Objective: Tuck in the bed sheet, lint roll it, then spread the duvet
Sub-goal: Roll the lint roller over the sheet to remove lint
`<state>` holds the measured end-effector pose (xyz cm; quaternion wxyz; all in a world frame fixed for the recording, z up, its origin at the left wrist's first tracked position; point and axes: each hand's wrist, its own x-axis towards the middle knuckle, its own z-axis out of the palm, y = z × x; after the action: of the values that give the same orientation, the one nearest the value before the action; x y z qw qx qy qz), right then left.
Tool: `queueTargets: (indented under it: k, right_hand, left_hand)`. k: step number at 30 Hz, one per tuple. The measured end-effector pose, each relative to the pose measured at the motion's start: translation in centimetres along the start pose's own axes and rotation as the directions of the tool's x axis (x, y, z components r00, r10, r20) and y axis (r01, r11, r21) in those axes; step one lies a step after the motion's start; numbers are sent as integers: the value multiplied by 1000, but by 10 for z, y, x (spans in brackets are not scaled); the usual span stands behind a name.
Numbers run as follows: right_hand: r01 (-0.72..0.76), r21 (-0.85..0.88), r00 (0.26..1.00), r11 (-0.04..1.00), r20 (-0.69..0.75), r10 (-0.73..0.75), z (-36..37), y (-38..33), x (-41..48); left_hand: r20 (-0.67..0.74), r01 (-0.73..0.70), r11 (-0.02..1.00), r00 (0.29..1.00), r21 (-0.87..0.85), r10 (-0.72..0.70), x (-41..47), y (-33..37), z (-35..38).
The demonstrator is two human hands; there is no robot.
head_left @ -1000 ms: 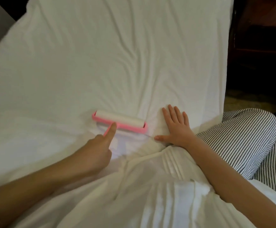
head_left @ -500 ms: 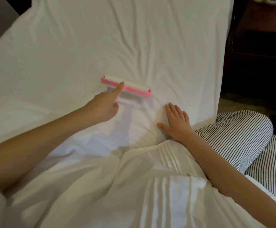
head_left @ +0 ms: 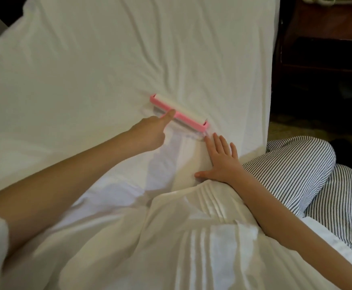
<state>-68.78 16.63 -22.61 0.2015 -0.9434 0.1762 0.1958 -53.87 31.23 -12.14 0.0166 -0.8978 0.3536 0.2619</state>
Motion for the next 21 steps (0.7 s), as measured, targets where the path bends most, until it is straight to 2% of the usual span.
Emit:
queueTargets:
  k: [5, 7, 11, 15, 19, 21]
  right_hand:
    - [-79, -36, 996, 996, 24, 80, 1, 3, -6]
    - [-82, -12, 996, 997, 32, 82, -1, 2, -7]
    - [-81, 21, 996, 997, 28, 80, -2, 2, -7]
    - [-93, 56, 995, 994, -21, 94, -5, 5, -9]
    - [-118, 69, 970, 991, -207, 130, -8, 10, -13]
    - [-156, 105, 929, 982, -322, 182, -12, 14, -17]
  left_hand:
    - [135, 64, 985, 987, 163, -86, -42, -1, -7]
    - [176, 84, 984, 978, 159, -112, -55, -6, -2]
    - [31, 89, 996, 996, 26, -89, -15, 2, 6]
    - [-108, -34, 995, 994, -99, 23, 47, 16, 0]
    - [-192, -84, 985, 980, -148, 54, 42, 14, -20]
    - [-175, -101, 993, 981, -68, 88, 13, 14, -25]
